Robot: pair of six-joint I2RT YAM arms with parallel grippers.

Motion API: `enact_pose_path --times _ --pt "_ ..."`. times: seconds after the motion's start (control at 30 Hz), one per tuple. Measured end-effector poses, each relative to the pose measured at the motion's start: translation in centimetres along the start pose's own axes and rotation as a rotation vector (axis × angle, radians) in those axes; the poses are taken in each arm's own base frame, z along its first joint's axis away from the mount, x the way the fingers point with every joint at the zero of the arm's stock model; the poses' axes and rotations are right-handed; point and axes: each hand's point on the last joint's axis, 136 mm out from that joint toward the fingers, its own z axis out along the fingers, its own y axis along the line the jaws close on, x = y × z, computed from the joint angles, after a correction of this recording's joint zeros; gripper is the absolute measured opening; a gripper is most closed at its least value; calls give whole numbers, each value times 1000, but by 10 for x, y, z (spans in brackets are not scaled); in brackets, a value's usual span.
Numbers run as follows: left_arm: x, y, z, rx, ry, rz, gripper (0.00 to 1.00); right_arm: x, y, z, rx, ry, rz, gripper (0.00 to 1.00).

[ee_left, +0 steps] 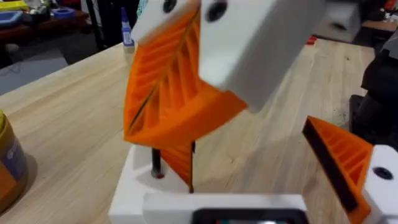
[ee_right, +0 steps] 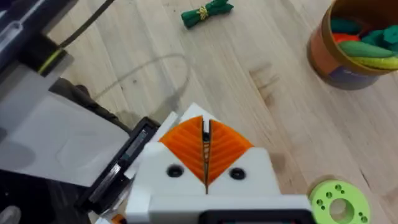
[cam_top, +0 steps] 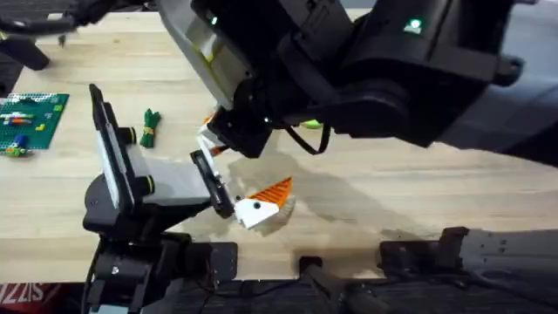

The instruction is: Pick up the gripper from the table and insert it into the empty holder that is missing its gripper. Then pick up a screw, insert it into the mounting hole, and use the screwdriver to tighten it. Finally, clean up the table by picking up the vegetable and placing it into the bucket.

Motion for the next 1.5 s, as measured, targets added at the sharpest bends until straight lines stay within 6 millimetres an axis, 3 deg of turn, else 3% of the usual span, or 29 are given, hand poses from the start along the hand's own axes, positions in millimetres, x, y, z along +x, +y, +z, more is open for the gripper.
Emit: enact_pose_path --times 1.5 --pt "0 0 0 0 0 0 986 1 1 0 -8 3 8 7"
